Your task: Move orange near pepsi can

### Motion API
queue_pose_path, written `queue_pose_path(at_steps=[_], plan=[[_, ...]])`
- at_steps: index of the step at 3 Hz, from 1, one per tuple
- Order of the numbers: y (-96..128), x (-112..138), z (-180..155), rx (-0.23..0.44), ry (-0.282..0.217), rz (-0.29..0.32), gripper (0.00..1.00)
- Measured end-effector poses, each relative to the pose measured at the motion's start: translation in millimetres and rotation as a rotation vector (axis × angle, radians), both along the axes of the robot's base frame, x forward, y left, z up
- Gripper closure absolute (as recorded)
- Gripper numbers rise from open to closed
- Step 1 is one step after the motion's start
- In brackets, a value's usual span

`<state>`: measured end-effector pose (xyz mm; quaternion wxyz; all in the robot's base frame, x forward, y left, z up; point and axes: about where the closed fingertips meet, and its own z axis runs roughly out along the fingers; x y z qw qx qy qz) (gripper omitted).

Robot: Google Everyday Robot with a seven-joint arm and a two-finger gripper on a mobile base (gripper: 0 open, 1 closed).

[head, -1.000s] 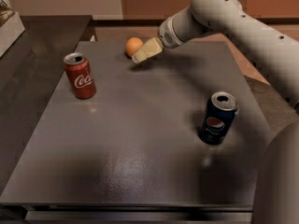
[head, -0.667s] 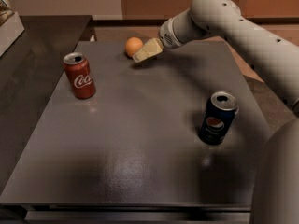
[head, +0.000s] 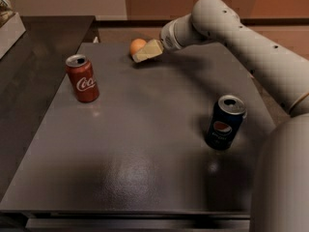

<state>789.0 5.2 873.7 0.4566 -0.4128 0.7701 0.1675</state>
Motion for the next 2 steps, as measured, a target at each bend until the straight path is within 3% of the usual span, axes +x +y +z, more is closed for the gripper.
queue_pose_path(at_steps=[2], plan=[[20.9, 8.0, -10.4, 0.017, 0.023, 0.029, 0.0]])
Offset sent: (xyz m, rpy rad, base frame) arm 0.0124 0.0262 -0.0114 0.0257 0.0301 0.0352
